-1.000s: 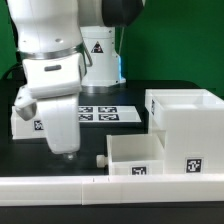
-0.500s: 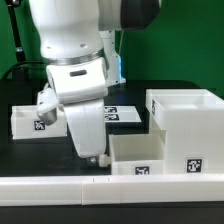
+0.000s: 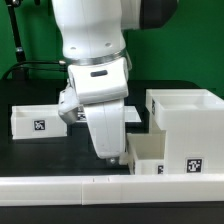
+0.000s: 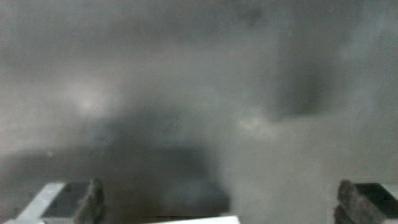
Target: Assemble drawer
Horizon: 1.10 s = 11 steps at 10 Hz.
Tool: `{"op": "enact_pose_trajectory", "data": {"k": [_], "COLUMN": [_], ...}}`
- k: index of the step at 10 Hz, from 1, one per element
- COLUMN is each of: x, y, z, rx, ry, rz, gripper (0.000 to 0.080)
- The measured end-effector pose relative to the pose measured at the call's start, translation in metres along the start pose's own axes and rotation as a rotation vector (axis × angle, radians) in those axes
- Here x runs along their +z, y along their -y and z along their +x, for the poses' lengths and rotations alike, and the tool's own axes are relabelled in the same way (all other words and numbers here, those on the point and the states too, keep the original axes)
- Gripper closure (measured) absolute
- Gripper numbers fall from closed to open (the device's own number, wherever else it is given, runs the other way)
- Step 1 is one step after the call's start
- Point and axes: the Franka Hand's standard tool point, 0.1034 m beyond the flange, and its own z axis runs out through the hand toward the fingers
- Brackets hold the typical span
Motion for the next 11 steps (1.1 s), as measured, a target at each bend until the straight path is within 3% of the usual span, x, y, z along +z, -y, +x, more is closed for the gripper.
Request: {"op": "enact_pose_trajectory", "data": {"k": [3,6,9,11], "x": [0.001,-0.002,-0.001,-0.001], "y": [-0.001,-0.005,0.000,0.017], "z": [0.020,0.025,0.016,0.001], "rx": [0.038,0.072,0.088,0.114], "ry": [-0.006,-0.007,-0.006,-0.001], "rz": [0.000,0.002,0.006,0.013], "gripper": [0.0151,0.0151,0.0151,0.0151]}}
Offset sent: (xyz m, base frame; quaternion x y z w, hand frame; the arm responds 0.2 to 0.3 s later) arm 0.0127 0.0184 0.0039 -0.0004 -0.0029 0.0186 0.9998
